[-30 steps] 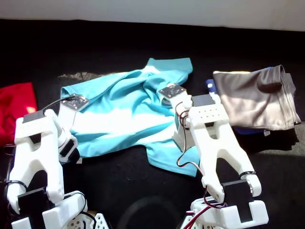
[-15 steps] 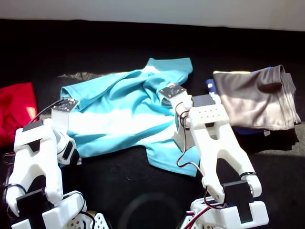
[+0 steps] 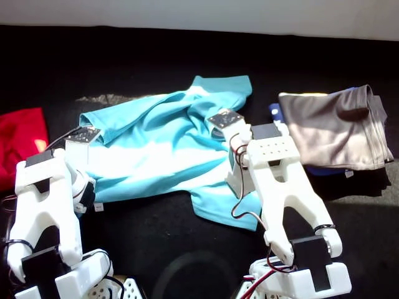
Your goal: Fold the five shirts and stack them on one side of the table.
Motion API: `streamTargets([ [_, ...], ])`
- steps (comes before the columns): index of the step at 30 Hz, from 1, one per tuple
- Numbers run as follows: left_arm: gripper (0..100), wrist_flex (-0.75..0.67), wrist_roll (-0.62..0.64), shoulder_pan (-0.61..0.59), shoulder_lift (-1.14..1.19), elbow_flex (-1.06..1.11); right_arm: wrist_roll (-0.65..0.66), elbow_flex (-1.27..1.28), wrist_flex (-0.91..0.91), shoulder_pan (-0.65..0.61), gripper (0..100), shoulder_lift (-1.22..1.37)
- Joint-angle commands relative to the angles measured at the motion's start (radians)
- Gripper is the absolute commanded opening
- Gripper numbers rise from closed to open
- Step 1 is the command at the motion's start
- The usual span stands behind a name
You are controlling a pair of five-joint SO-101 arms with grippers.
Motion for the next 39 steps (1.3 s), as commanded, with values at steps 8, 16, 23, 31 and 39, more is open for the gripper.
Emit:
streamTargets([
  [8, 1, 0.002, 0.009, -0.01, -0.033, -0.03, 0.006, 0.068, 0.022, -0.148, 18.3, -0.074],
  [16, 1, 0.002, 0.009, -0.01, -0.033, -0.031, 0.003, 0.219, 0.024, -0.271, 25.0, -0.16],
  [23, 1, 0.002, 0.009, -0.015, -0.033, -0.031, 0.009, 0.309, -0.067, -0.194, 25.1, -0.154],
  [31, 1, 0.002, 0.009, -0.015, -0.033, -0.031, 0.005, 0.308, -0.203, -0.124, 25.2, -0.008],
  [39, 1, 0.002, 0.006, -0.016, -0.033, -0.031, 0.005, 0.295, -0.248, -0.119, 22.7, 0.122],
])
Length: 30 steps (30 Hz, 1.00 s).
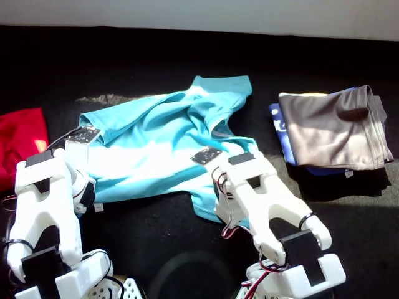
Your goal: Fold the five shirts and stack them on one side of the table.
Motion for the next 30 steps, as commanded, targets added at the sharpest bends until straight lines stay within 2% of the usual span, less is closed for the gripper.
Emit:
streamTargets([
  [1, 1, 0.002, 0.002, -0.016, -0.033, -0.031, 0.003, -0.007, -0.045, 0.022, 19.5, 0.028],
  [5, 1, 0.002, 0.0, -0.016, -0.03, -0.031, 0.003, -0.07, -0.05, 0.076, 0.6, 0.027],
  [11, 1, 0.002, 0.003, -0.016, -0.033, -0.031, 0.003, -0.243, 0.082, 0.182, 0.6, 0.022],
  [17, 1, 0.023, 0.006, -0.013, -0.033, -0.097, 0.003, -0.412, 0.189, 0.193, 0.6, -0.16],
  [22, 1, 0.164, 0.064, -0.01, -0.033, -0.315, 0.003, -0.469, 0.179, 0.211, 0.6, -0.306],
  [30, 1, 0.427, 0.124, 0.002, -0.033, -0.837, 0.003, -0.7, -0.005, 0.272, 0.6, -0.429],
])
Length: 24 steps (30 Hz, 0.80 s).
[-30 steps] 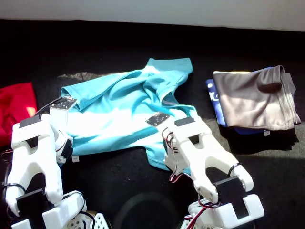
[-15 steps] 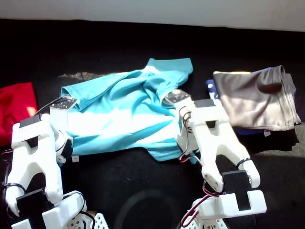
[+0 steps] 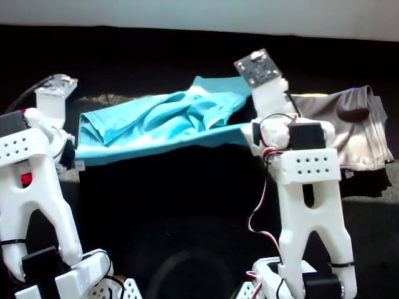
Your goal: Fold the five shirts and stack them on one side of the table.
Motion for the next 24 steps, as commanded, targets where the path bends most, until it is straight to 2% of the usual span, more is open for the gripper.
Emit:
streamTargets([
  [1, 1, 0.077, 0.052, 0.001, -0.033, -0.272, 0.003, -0.16, -0.073, 0.048, 0.6, -0.053],
  [12, 1, 0.222, 0.19, 0.061, -0.035, -0.733, 0.009, -0.562, -0.088, 0.17, 0.6, -0.065],
  [16, 1, 0.232, 0.186, 0.047, -0.035, -0.903, 0.009, -0.725, -0.025, 0.18, 0.6, -0.064],
  [24, 1, 0.236, 0.186, -0.056, -0.035, -1.213, 0.009, -1.047, 0.15, 0.182, 0.6, -0.065],
])
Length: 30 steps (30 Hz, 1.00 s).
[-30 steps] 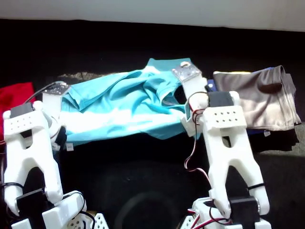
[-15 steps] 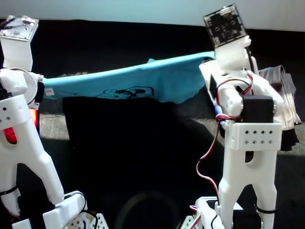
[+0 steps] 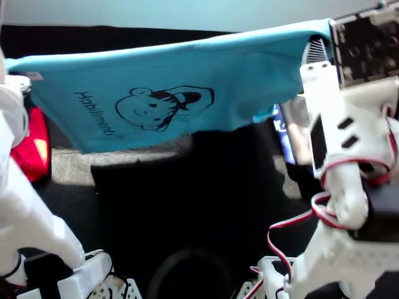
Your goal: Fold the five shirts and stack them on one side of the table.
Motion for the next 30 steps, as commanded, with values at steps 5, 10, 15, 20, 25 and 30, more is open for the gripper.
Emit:
streamTargets([
  [5, 1, 0.003, 0.009, -0.111, -0.044, -0.145, 0.008, -0.309, 0.076, 0.035, 0.6, -0.031],
  [10, 1, 0.003, 0.012, -0.09, -0.171, -0.074, 0.008, -0.418, 0.076, 0.035, 0.6, -0.031],
  [15, 1, 0.0, 0.011, -0.051, -0.312, 0.047, 0.009, -0.487, 0.076, 0.035, 0.6, -0.031],
  [20, 1, -0.003, 0.011, -0.056, -0.36, 0.163, 0.009, -0.516, 0.114, 0.031, 0.6, -0.031],
  [25, 1, -0.006, 0.011, -0.056, -0.366, 0.314, 0.006, -0.509, 0.14, 0.03, 0.6, -0.03],
  [30, 1, -0.002, 0.058, -0.053, -0.366, 0.331, 0.005, -0.513, 0.143, 0.03, 0.6, -0.031],
])
